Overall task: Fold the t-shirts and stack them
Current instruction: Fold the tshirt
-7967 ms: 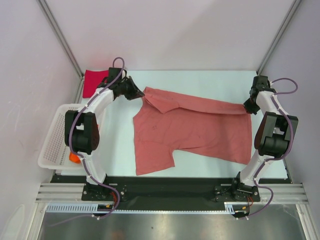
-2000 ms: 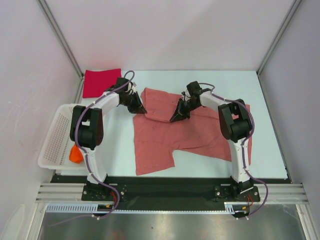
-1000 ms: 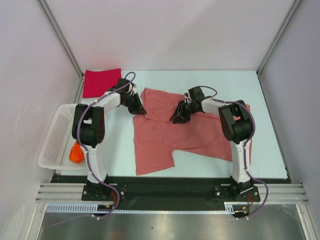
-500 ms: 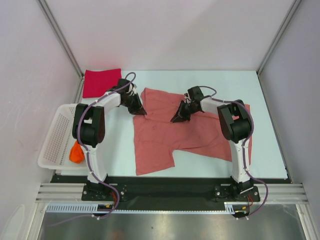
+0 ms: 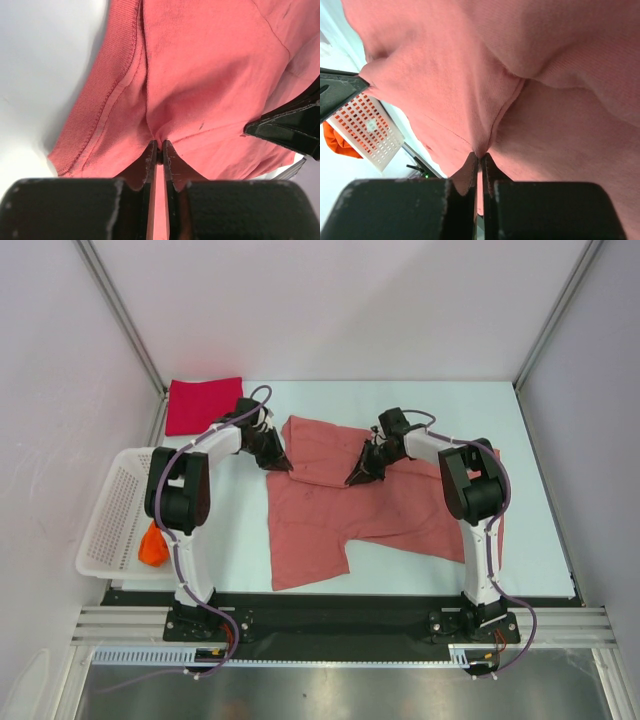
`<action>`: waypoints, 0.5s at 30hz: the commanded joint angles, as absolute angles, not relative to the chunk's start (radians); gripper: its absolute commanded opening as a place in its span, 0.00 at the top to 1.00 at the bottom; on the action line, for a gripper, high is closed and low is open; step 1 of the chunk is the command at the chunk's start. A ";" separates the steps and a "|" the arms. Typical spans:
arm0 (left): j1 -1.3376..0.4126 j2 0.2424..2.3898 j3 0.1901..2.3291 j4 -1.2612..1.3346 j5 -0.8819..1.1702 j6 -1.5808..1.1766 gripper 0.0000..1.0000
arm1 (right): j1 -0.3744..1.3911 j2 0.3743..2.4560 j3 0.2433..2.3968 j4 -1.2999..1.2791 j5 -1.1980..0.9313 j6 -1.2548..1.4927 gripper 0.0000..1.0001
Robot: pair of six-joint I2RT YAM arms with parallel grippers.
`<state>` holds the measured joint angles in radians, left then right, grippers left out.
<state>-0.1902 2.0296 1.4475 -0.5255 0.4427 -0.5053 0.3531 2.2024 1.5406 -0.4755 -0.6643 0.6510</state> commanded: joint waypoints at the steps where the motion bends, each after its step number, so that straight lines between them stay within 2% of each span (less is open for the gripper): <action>1: -0.189 2.013 1.443 -0.522 0.423 -0.502 0.87 | 0.342 2.164 1.572 -0.534 -0.689 0.621 0.97; 9: -0.192 2.011 1.416 -0.525 0.471 -0.528 0.82 | 0.322 2.177 1.594 -0.587 -0.715 0.589 0.95; 11: -0.195 1.999 1.385 -0.523 0.474 -0.531 0.73 | 0.316 2.177 1.594 -0.588 -0.725 0.588 0.94; 12: -0.195 1.991 1.375 -0.528 0.454 -0.531 0.68 | 0.313 2.177 1.597 -0.598 -0.730 0.583 0.91; 13: -0.195 1.961 1.362 -0.535 0.433 -0.529 0.64 | 0.308 2.177 1.598 -0.607 -0.736 0.575 0.82; 15: -0.195 1.925 1.348 -0.566 0.323 -0.508 0.63 | 0.305 2.163 1.606 -0.668 -0.738 0.539 0.66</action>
<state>-0.1905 2.0232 1.3682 -0.5308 0.4324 -0.5224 0.3145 2.2024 1.5639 -0.5777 -0.7013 0.5945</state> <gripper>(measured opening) 0.362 0.271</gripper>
